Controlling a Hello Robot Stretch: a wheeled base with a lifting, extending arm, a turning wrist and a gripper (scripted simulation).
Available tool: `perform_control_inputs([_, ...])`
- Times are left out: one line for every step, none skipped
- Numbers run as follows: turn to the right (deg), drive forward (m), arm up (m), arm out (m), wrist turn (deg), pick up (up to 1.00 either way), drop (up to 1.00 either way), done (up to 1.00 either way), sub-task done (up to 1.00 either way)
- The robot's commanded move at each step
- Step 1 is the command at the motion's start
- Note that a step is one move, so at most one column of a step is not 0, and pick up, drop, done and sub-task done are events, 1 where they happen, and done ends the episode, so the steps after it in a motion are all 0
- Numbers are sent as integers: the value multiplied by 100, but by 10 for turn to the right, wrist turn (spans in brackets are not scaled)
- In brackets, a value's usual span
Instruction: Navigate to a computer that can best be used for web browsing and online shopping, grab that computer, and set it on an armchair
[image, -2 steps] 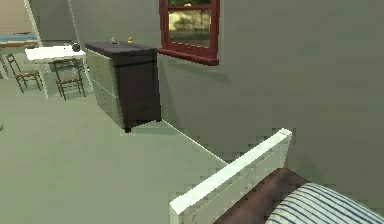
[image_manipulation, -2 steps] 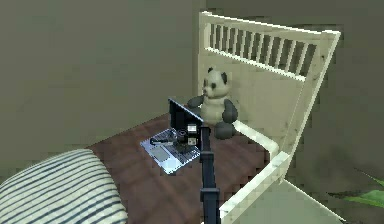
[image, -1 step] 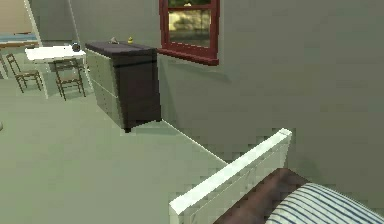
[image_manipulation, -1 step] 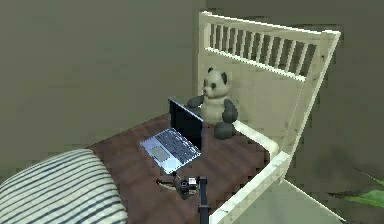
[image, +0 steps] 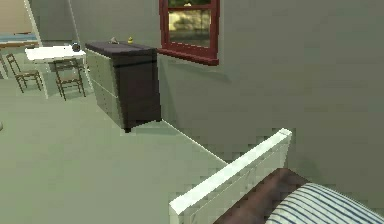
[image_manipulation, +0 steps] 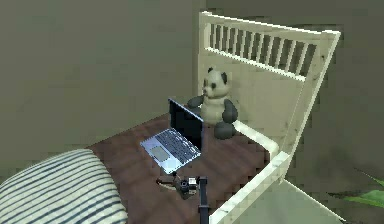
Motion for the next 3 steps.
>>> perform_control_inputs([0, 0, 10, 0, 0, 0, 0, 0, 0])
perform_control_inputs([0, 0, 50, 0, 0, 0, 0, 0, 0])
perform_control_inputs([0, 0, 4, 0, 0, 0, 0, 0, 0])
